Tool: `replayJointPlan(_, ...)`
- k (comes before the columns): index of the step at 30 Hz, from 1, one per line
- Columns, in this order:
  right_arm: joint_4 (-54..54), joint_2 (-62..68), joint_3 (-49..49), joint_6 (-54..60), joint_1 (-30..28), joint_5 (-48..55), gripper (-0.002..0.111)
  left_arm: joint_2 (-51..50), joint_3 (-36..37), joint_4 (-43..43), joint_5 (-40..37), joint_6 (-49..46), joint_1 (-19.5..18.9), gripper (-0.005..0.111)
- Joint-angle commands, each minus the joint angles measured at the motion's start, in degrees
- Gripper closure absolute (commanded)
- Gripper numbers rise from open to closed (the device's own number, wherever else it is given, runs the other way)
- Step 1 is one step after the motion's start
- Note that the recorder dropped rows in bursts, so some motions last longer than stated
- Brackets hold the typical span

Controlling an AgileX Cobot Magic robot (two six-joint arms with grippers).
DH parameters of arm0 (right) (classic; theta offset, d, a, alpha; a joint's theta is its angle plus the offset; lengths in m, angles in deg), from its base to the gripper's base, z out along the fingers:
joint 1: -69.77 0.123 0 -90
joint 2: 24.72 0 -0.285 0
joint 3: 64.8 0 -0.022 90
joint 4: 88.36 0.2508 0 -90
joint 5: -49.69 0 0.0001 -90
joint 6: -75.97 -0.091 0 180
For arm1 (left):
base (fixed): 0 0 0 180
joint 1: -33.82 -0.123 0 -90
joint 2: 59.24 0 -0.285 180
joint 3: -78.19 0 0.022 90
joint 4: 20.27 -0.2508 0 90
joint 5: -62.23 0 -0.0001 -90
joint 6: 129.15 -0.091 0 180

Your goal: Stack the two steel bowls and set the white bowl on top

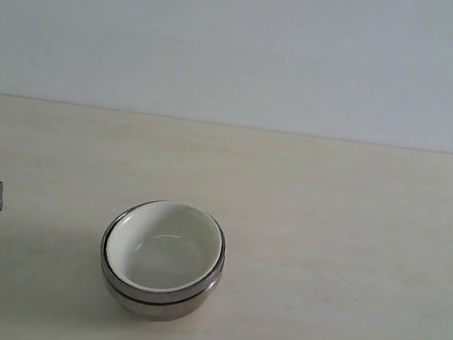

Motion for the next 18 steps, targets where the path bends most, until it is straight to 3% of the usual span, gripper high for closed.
replayJointPlan(1, -0.4, -0.3, 0.0, 0.0, -0.1, -0.5, 0.108, 0.3, 0.2, 0.6, 0.2, -0.3, -0.1, 0.103)
replayJointPlan(5, -0.4, -0.3, 0.0, 0.0, -0.1, -0.5, 0.108, 4.2, 0.5, -1.7, 3.9, -6.1, -0.7, 0.103)
replayJointPlan(10, -0.4, -0.3, 0.0, 0.0, -0.1, -0.5, 0.108, 13.6, 4.3, -1.6, 16.3, -13.7, -1.1, 0.103)
replayJointPlan(13, -0.4, -0.3, 0.0, 0.0, -0.1, -0.5, 0.108, 21.4, 9.5, -1.6, 25.4, -21.4, -1.3, 0.103)
replayJointPlan(18, -0.4, -0.3, 0.0, 0.0, -0.1, -0.5, 0.108, 37.7, 17.5, -1.8, 30.4, -22.9, -5.4, 0.103)
